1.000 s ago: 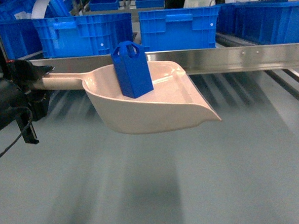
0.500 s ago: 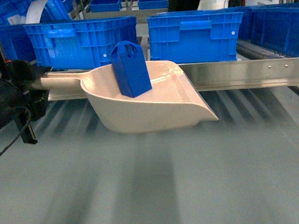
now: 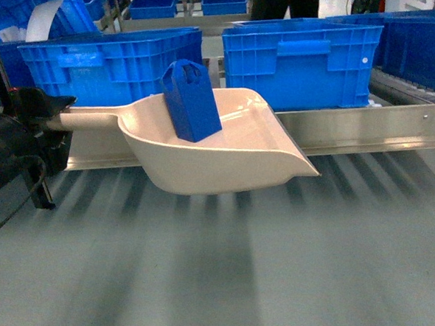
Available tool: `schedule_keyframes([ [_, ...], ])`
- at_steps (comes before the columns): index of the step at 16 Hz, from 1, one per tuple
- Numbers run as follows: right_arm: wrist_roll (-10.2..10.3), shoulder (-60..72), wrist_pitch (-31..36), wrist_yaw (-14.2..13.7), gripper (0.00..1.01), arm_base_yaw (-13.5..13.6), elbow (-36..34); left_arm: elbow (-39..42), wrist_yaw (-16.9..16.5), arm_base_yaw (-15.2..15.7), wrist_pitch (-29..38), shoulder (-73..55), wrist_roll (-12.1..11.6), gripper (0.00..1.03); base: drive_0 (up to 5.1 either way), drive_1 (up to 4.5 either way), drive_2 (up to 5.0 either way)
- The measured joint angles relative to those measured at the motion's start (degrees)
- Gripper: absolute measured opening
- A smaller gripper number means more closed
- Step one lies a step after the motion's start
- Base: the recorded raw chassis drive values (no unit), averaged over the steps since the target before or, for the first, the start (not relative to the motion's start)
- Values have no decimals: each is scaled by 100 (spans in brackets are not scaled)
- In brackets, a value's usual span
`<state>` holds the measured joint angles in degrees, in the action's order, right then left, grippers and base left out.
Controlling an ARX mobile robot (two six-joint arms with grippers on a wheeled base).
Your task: Place part in tray to right shelf
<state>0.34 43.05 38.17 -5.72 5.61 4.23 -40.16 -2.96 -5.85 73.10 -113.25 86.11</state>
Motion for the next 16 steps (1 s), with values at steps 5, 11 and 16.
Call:
schedule_keyframes([
  [5,0,-4,28,0,98,0,0,0,4,0,4,0,0,14,-328,490,-164],
  [11,0,-2,11,15,98,0,9,0,57,48,-15,0,0,14,-164,245,-82],
  [16,0,-2,26,13,98,0,9,0,-7,-28,22,0,2,14,0,0,0],
])
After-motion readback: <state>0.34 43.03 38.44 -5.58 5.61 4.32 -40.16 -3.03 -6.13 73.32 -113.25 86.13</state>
